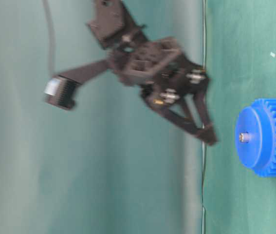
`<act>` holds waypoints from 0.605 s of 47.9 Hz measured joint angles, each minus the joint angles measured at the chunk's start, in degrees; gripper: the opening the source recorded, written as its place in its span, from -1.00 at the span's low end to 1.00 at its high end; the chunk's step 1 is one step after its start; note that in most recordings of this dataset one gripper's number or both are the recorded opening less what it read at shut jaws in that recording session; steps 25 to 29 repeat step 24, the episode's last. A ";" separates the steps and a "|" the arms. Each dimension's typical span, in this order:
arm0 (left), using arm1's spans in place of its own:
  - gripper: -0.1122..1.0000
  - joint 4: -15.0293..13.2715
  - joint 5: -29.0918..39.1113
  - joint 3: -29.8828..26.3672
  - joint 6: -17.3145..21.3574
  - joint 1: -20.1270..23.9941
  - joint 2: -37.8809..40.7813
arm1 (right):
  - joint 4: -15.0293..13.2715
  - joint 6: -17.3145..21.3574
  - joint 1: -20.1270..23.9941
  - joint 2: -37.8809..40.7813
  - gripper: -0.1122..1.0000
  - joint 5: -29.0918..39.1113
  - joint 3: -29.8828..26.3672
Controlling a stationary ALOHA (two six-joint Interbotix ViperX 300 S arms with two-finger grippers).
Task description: Insert the shaft into the center hole of the gear.
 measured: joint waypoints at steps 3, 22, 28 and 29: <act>-0.80 0.00 0.09 0.00 0.00 0.00 0.00 | -0.44 0.18 0.09 -2.29 0.82 0.18 0.62; -0.80 0.00 0.09 0.00 0.00 0.00 -0.09 | -1.14 0.09 0.09 -14.85 0.81 0.26 7.12; -0.80 0.00 0.09 0.00 0.00 0.00 -0.09 | -1.14 0.09 0.09 -16.52 0.81 0.26 8.44; -0.80 0.00 0.09 0.00 0.00 0.00 -0.09 | -1.14 0.09 0.09 -16.52 0.81 0.26 8.44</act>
